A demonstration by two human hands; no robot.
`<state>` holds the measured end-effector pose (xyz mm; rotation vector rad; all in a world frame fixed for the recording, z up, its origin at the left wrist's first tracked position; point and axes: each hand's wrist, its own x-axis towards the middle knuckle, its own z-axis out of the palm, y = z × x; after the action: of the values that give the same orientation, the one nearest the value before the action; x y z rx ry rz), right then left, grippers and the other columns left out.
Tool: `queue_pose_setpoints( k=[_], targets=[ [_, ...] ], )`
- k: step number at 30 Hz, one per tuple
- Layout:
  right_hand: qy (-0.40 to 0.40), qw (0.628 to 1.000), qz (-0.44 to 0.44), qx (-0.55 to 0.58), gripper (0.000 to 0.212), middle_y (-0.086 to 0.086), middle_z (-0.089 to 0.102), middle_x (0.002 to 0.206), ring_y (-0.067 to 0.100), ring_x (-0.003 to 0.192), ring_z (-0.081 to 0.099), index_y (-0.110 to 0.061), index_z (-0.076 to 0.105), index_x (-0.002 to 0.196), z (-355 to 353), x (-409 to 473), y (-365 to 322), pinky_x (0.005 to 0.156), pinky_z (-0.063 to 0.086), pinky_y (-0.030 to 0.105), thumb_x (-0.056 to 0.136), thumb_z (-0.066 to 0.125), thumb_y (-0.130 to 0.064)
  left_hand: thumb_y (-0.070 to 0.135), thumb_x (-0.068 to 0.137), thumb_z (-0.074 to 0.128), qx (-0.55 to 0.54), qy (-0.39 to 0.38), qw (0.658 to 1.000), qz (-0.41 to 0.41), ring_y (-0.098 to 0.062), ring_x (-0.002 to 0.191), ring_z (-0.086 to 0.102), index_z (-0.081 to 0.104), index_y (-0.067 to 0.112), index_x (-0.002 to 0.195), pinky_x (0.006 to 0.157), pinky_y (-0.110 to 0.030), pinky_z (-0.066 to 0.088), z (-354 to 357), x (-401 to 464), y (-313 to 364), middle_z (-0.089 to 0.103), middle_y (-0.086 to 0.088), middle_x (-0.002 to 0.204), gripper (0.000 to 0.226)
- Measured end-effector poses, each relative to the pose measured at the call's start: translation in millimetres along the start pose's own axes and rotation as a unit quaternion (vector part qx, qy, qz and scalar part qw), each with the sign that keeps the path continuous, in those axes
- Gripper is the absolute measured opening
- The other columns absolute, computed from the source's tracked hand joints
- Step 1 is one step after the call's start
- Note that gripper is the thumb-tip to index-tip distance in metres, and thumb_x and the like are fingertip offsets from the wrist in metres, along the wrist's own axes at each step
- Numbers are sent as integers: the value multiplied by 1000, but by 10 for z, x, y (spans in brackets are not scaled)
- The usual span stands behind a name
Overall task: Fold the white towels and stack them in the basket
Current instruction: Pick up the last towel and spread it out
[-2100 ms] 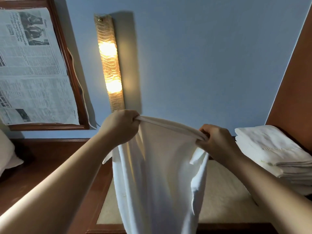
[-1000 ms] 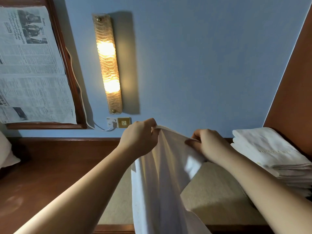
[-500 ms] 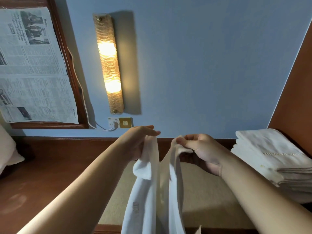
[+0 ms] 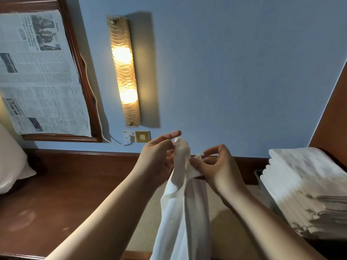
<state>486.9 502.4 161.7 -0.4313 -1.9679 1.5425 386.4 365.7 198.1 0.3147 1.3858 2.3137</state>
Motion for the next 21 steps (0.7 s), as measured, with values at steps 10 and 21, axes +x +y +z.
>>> queue_pose_setpoints(
  k=[10,21],
  targets=[
    [-163,986,-15,-6,26,-18,77,104,3,103,71,-35,79,106,-165,-85,45,91,60,27,106,58,-21,-9,97,53,2,-34,999,7,-25,88,67,81,7,108,69,-27,57,168,-68,-114,69,-21,99,34],
    [-180,981,-45,-46,30,-14,78,95,9,92,74,-30,79,98,-179,-64,113,84,64,31,83,78,-56,-9,98,50,52,-28,998,37,-23,76,70,80,6,108,65,-28,57,180,-136,-190,71,-18,91,35]
  ],
)
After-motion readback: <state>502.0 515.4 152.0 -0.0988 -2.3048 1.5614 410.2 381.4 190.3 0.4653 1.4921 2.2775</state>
